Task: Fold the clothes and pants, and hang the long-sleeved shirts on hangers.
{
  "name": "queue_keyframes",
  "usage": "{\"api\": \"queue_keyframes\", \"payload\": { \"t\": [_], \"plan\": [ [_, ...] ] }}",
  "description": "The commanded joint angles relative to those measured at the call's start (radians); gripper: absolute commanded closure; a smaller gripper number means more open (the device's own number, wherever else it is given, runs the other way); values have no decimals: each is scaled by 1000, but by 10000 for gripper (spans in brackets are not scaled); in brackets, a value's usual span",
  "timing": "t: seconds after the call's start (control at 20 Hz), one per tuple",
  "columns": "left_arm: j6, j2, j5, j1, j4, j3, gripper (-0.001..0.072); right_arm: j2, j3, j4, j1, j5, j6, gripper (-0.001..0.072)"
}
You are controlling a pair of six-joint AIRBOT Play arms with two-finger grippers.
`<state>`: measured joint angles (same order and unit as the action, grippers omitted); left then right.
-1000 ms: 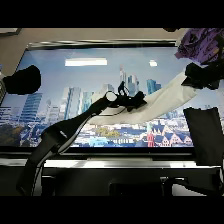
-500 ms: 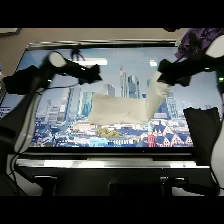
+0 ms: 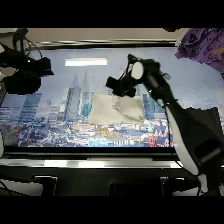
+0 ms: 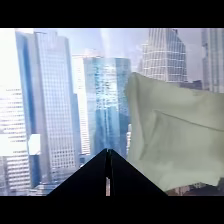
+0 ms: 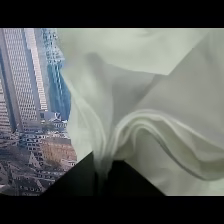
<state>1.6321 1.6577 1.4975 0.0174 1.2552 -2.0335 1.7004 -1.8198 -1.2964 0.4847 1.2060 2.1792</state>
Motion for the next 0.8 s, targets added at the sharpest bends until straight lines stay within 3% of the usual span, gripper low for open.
{"api": "queue_keyframes", "payload": {
  "t": [0.0, 0.25, 0.55, 0.65, 0.75],
  "plan": [
    [-41, -16, 40, 45, 63, -1, 690, 92, 0, 13, 77, -85, 43, 680],
    [-63, -19, 40, 50, 63, -1, 690, 158, 0, 98, 107, -148, 42, 680],
    [-62, -19, 40, 50, 63, -1, 691, 192, 0, 87, 133, -199, 32, 673],
    [-62, -21, 40, 49, 62, -1, 690, 202, 0, 83, 133, -248, 32, 532],
    [-62, -23, 40, 50, 62, -1, 691, 195, 0, 89, 133, -311, 31, 276]
  ]
}}
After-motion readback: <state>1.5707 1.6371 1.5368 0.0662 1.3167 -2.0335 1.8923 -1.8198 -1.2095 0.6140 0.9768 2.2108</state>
